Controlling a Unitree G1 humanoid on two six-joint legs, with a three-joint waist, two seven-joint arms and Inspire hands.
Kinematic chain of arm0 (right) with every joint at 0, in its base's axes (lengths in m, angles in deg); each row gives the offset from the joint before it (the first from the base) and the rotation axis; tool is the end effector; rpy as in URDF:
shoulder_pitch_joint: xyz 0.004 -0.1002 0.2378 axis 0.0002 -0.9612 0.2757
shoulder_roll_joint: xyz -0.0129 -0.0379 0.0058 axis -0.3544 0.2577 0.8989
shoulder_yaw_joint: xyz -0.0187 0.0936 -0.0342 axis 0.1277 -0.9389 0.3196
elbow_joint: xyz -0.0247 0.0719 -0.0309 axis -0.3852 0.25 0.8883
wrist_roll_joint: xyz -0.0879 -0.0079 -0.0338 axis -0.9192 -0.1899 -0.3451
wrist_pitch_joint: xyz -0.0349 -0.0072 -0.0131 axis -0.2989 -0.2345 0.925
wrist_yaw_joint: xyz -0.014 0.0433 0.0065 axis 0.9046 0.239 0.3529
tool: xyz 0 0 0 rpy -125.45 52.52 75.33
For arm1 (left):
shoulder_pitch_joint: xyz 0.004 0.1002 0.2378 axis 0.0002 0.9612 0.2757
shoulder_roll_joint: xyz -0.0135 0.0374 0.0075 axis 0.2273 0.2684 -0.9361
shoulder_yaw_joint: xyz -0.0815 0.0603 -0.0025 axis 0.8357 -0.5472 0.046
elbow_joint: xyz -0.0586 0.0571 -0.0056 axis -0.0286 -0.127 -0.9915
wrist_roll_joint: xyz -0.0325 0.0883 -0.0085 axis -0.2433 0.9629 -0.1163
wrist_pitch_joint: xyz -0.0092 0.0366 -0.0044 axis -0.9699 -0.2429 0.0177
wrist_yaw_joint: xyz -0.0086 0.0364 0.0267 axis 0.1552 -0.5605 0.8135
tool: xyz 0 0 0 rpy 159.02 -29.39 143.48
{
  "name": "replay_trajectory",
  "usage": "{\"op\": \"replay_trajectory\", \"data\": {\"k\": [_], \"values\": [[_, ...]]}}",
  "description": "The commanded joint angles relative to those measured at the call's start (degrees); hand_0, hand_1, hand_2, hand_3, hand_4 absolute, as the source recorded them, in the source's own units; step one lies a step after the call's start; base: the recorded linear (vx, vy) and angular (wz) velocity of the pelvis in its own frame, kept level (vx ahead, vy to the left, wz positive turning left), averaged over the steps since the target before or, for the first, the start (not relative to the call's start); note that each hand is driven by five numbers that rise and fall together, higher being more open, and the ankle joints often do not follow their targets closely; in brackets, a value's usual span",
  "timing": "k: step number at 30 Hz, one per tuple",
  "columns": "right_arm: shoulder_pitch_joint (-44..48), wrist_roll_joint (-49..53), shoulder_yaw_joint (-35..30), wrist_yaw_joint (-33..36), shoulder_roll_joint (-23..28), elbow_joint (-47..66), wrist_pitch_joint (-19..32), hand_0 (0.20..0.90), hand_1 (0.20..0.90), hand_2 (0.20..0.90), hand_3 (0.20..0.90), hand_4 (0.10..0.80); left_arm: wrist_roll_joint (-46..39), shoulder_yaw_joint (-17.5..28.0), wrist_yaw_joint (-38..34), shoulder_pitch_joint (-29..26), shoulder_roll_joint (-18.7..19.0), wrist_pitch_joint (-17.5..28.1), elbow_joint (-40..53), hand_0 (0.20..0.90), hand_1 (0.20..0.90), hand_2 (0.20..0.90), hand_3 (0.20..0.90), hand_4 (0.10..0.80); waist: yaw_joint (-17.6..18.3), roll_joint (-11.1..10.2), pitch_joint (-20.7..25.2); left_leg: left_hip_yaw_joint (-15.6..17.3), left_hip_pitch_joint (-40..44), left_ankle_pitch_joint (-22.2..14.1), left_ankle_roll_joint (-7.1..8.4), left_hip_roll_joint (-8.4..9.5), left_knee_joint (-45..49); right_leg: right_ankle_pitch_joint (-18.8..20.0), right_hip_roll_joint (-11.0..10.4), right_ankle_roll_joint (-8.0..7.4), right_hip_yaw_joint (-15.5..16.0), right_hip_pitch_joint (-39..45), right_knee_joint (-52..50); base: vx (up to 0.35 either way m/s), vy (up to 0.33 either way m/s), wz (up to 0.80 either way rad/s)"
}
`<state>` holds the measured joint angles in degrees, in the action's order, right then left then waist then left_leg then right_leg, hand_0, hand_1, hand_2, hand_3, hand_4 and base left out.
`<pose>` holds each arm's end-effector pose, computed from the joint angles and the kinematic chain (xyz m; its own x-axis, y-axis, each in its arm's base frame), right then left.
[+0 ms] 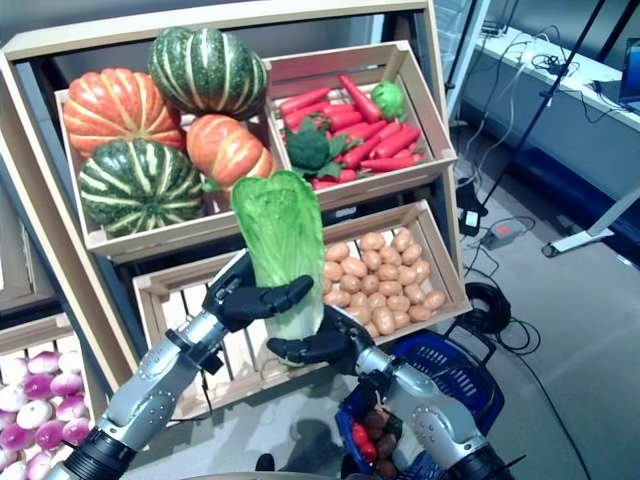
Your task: Put vegetables into the basket
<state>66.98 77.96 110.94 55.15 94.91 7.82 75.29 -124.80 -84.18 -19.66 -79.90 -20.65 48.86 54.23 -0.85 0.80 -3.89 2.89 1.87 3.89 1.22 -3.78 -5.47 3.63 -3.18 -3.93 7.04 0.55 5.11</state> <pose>0.1719 -0.1655 0.0332 0.7675 0.5945 -0.2400 -0.4518 0.7671 0.4554 0.1948 0.1574 0.0688 0.7967 -0.5846 0.1533 0.6041 0.7786 -0.1701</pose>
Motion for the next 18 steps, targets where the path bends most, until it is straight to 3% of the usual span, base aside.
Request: {"op": "replay_trajectory", "data": {"k": [1, 4, 6, 11, 14, 18], "values": [[1.07, 0.63, -11.98, 9.43, -3.21, 4.42, 11.53, 0.300, 0.300, 0.300, 0.300, 0.400, 9.03, 5.24, -3.30, -1.48, 3.45, 9.10, 5.22, 0.900, 0.900, 0.900, 0.900, 0.800, 0.81, -2.57, 3.06, -1.35, 0.45, -3.34, 0.64, -0.03, 0.47, -0.07, -4.61, -3.24, 0.69, 2.63, -0.11, 0.000, 0.000, 0.00], [-2.14, -0.63, -15.31, 12.78, -3.39, 4.34, 12.64, 0.300, 0.300, 0.300, 0.300, 0.400, 15.44, 9.95, -8.87, 1.38, 5.13, 11.55, 5.43, 0.900, 0.900, 0.900, 0.900, 0.800, 0.98, -2.48, 2.62, -1.26, 0.14, -3.20, 0.73, -0.06, 0.47, -0.07, -4.40, -3.12, 0.58, 2.29, -0.11, 0.011, -0.010, 0.00], [-5.10, -2.38, -18.58, 16.13, -3.86, 3.58, 14.08, 0.300, 0.300, 0.300, 0.300, 0.400, 24.13, 15.51, -17.68, 4.12, 6.36, 14.19, 5.55, 0.900, 0.900, 0.900, 0.900, 0.800, 1.01, -2.33, 1.93, -1.28, -0.63, -3.05, 0.84, -0.02, 0.47, -0.11, -4.23, -2.96, 0.48, 1.49, -0.11, 0.000, 0.000, 0.00], [-6.29, -5.82, -23.37, 22.60, -3.01, -0.42, 18.31, 0.300, 0.300, 0.300, 0.300, 0.400, 37.65, 22.76, -29.19, 5.49, 9.85, 17.79, 5.21, 0.900, 0.900, 0.900, 0.900, 0.800, 1.32, -1.92, -1.36, -1.13, -4.26, -2.37, 1.02, -0.08, 0.47, 0.23, -3.53, -2.30, -0.07, -2.58, -0.17, -0.138, -0.021, 0.00], [-3.76, -9.81, -25.74, 30.11, -1.95, -4.77, 23.42, 0.300, 0.300, 0.300, 0.300, 0.400, 52.47, 22.39, -38.41, 2.75, 13.62, 14.88, 3.19, 0.900, 0.900, 0.900, 0.900, 0.800, 2.11, -1.12, -5.22, -1.73, -7.17, -1.50, 1.28, -0.17, 0.47, 0.15, -2.85, -2.05, -0.41, -5.63, -1.54, -0.261, 0.004, 0.04], [0.38, -9.75, -29.10, 37.63, -0.48, -8.53, 27.37, 0.300, 0.300, 0.300, 0.300, 0.400, 56.51, 20.80, -42.93, -1.67, 17.21, 9.04, 0.78, 0.900, 0.900, 0.900, 0.900, 0.800, 2.96, 0.32, -11.29, -2.22, -11.65, 0.56, 1.55, -0.08, 0.47, -0.39, -2.14, -1.47, -0.34, -10.83, -5.02, -0.253, 0.005, 0.01]]}}
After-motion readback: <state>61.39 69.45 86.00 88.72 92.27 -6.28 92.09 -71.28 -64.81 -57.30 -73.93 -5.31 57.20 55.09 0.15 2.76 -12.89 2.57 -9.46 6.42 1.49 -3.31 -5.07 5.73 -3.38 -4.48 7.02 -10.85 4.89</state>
